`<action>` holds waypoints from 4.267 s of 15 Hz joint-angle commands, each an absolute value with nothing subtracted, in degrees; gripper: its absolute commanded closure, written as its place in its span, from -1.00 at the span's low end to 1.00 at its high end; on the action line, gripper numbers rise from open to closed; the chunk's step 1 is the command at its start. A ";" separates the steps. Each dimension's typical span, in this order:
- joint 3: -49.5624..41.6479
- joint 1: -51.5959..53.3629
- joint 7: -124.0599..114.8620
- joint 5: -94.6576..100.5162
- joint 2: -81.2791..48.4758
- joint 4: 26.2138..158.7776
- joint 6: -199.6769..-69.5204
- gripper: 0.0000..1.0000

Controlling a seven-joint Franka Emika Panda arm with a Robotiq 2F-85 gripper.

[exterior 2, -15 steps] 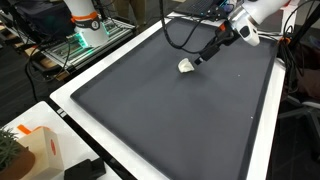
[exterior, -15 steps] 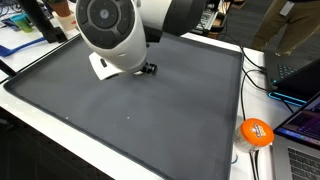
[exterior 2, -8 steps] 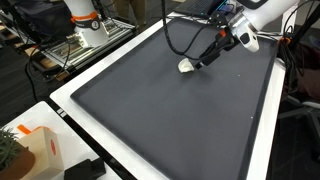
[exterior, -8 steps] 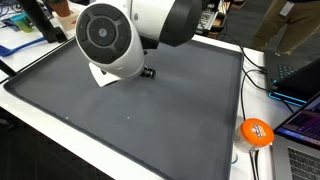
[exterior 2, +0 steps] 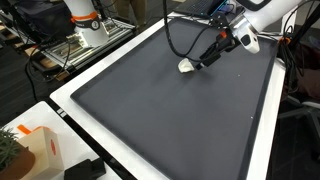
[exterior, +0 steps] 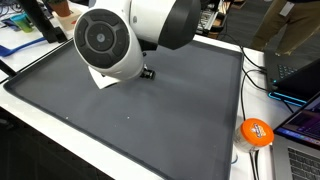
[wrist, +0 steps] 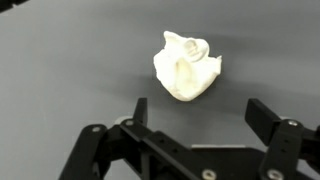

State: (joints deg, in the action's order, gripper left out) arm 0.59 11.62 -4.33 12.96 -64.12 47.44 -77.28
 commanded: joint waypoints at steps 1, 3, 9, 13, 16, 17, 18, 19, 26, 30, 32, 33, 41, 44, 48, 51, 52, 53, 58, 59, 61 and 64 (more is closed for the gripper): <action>0.43 11.84 -3.27 13.17 -66.86 43.41 -74.44 -1.00; 0.41 11.92 -3.20 13.23 -67.28 42.72 -74.03 -1.00; 0.81 10.70 -4.95 12.54 -61.24 49.59 -80.02 -1.00; 1.46 9.27 -5.50 11.85 -52.73 60.79 -89.77 -1.00; 1.86 8.78 -4.03 12.10 -47.31 67.99 -94.40 -1.00; 2.06 8.60 -3.67 12.05 -45.53 70.40 -95.65 -1.00; 2.19 8.55 -3.57 12.14 -43.76 72.87 -96.67 -1.00; 2.23 8.57 -3.65 12.30 -42.12 75.35 -97.70 -1.00; 2.14 8.28 -5.82 10.03 -30.91 92.83 -103.91 -1.00; 2.07 7.98 -8.99 7.19 -24.62 103.93 -111.70 -1.00; 1.79 8.16 -10.37 6.92 -21.47 109.71 -114.95 -1.00; 1.50 8.42 -11.40 7.63 -19.75 112.65 -117.00 -1.00; 1.75 7.44 -11.21 6.83 -16.53 119.04 -127.77 -1.00; 1.36 6.52 -11.69 5.67 -13.42 126.47 -136.32 -1.00; 0.40 6.12 -15.86 5.99 -8.56 137.98 -154.89 -1.00; -0.88 6.54 -18.77 7.58 -5.77 144.47 -166.02 -1.00; -1.40 6.68 -19.60 8.07 -4.78 146.29 -168.77 -1.00; -0.48 6.41 -17.01 6.67 -8.67 141.03 -164.63 -1.00; 0.04 5.96 -15.10 5.39 -7.88 145.00 -175.08 -1.00; -0.20 6.01 -15.36 6.08 -8.20 145.33 -177.78 -1.00; -0.89 6.09 -15.57 7.11 -8.72 145.99 -181.88 -1.00; -1.34 6.02 -15.16 7.35 -9.80 147.16 -187.93 -1.00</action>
State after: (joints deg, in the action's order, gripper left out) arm -0.77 6.28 -16.02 6.45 -9.08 145.18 -182.38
